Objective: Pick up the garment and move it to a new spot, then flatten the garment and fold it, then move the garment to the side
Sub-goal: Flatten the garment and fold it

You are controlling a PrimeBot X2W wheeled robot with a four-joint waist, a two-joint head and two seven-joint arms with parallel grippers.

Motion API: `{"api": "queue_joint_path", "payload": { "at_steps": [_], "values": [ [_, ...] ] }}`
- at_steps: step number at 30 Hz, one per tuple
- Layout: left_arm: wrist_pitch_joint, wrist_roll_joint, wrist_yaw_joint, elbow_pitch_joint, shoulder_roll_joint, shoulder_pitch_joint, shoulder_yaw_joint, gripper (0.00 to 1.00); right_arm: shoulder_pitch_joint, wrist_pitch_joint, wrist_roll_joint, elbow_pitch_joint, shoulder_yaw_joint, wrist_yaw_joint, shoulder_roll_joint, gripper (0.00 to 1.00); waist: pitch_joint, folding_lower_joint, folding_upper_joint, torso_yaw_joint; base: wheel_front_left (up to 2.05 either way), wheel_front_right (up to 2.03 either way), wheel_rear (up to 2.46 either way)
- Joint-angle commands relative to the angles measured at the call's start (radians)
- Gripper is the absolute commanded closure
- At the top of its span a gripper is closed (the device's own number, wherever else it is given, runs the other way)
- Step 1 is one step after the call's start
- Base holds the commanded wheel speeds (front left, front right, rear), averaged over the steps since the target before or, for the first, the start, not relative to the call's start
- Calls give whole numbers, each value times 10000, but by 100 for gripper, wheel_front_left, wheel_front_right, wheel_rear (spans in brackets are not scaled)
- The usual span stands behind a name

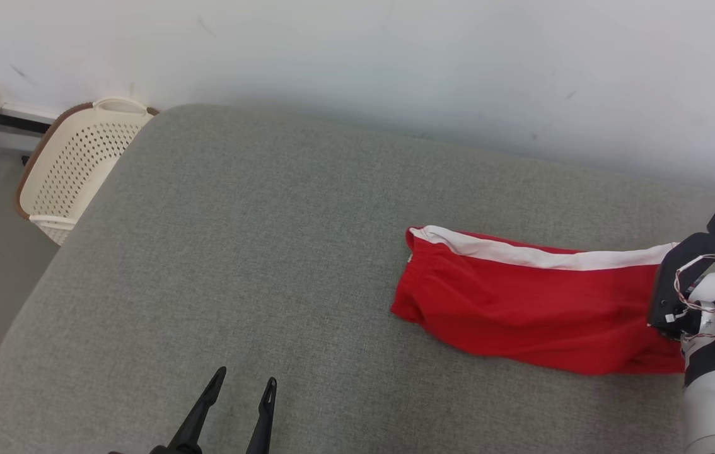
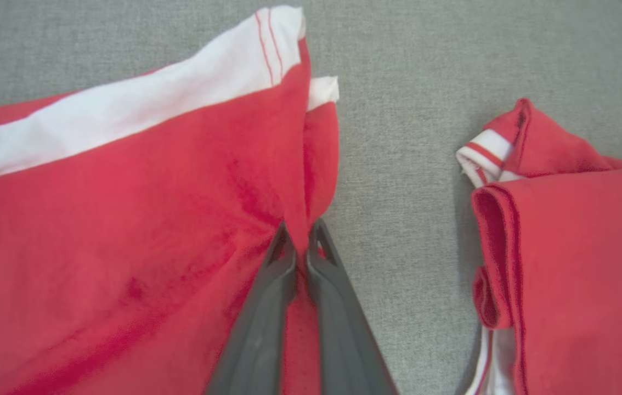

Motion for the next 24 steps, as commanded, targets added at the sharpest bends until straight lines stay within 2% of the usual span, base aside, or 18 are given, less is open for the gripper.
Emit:
{"api": "queue_joint_path", "payload": {
  "at_steps": [1,5,10,19,24],
  "values": [
    [-65,-36,2,43,18,41,9,0,129,-20,-269,-267,-51,-30,38,100,-163,0,-1,-75,0,0,0],
    [-68,-74,16,98,33,110,15,0,-132,30,-93,-312,17,-30,248,100,-380,0,-1,-143,0,0,0],
    [-74,-119,-11,155,49,156,-24,0,-644,-140,810,359,743,-29,361,100,-641,0,-1,-106,0,0,0],
    [-81,-220,-73,243,66,192,-154,0,-2018,-1120,3370,3331,2963,-29,368,100,-903,0,-1,483,0,0,0],
    [-83,-221,-111,324,42,133,-290,0,-2327,-1539,4414,3958,3860,-29,376,100,-863,0,-1,1017,0,0,0]
  ]
}}
